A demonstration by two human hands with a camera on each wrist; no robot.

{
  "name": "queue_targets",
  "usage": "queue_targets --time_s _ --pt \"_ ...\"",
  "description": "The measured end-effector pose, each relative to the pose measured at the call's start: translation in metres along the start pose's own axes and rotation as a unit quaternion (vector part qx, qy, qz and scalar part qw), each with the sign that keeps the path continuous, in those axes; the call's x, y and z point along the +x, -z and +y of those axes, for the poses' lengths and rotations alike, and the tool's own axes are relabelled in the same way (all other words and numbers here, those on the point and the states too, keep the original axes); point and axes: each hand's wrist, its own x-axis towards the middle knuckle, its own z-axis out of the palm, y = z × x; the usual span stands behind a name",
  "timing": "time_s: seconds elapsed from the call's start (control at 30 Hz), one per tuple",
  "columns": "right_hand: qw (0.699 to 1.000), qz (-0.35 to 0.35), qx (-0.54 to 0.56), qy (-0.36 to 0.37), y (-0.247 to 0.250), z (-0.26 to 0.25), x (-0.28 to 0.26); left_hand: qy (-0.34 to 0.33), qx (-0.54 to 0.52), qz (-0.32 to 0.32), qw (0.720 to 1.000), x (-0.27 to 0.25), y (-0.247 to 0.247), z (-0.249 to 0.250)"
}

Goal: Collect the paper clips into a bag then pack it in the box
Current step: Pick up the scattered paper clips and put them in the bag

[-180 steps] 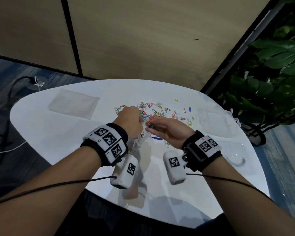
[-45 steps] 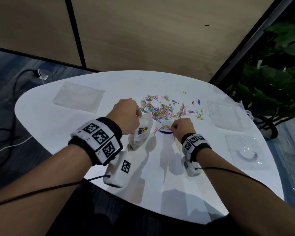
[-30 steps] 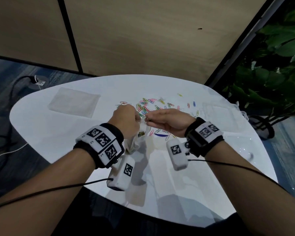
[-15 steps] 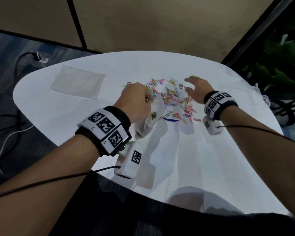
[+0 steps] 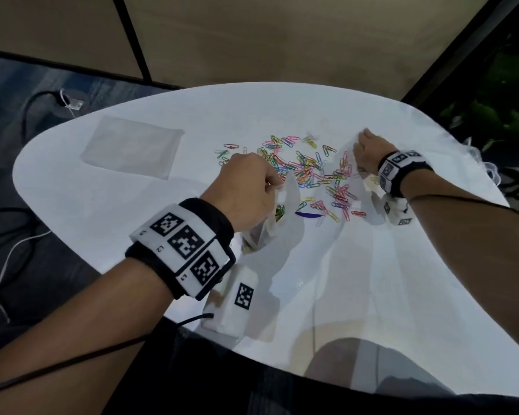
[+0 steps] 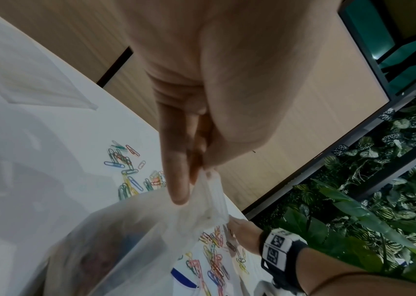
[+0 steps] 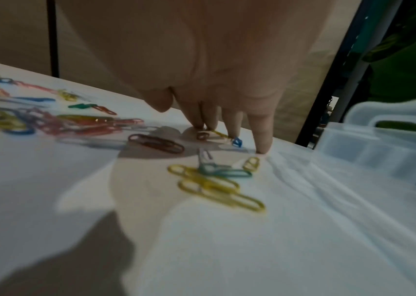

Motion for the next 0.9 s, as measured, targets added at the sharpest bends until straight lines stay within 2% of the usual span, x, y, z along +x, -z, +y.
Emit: queue_targets --time_s 0.1,0.23,0.3,0.47,0.57,0.67,0.73,0.77,0.8,0.87,0.9 --pt "0.999 -0.013 -0.036 0.006 -0.004 -0.001 -0.023 0.003 0.006 -0.006 1.000 -0.003 0.001 0.003" --pt "1.000 0.003 0.010 0.026 -0.015 -0.026 -0.053 0.005 -0.001 -0.011 1.000 -0.006 0.002 0.006" --pt "0.998 0.017 0.035 0.045 -0.026 -0.032 -0.056 0.008 -0.001 -0.009 1.000 -0.005 0.002 0.006" --pt "0.992 0.085 -0.035 0.088 -0.028 -0.042 -0.073 0.008 0.010 -0.011 1.000 -0.005 0.003 0.006" --pt "0.995 0.084 -0.034 0.051 -0.023 -0.044 -0.079 0.006 0.013 -0.015 1.000 -0.005 0.004 0.006" --pt "0.986 0.082 0.142 -0.042 -0.015 -0.033 -0.075 0.010 0.006 -0.020 1.000 -0.005 0.005 0.008" --pt "0.943 0.051 0.310 -0.108 -0.009 -0.024 -0.074 0.011 0.006 -0.021 1.000 -0.005 0.005 0.009" --pt "0.899 0.031 0.415 -0.132 -0.004 -0.023 -0.077 0.013 0.007 -0.020 1.000 -0.004 0.006 0.010" --pt "0.841 0.011 0.522 -0.144 0.000 -0.025 -0.081 0.016 0.008 -0.020 1.000 -0.005 0.006 0.010" --pt "0.735 -0.034 0.669 -0.105 0.015 -0.039 -0.098 0.027 -0.001 -0.027 0.999 -0.005 0.006 0.010" --pt "0.699 -0.068 0.708 -0.071 0.025 -0.048 -0.109 0.032 -0.006 -0.030 0.999 -0.005 0.007 0.010"
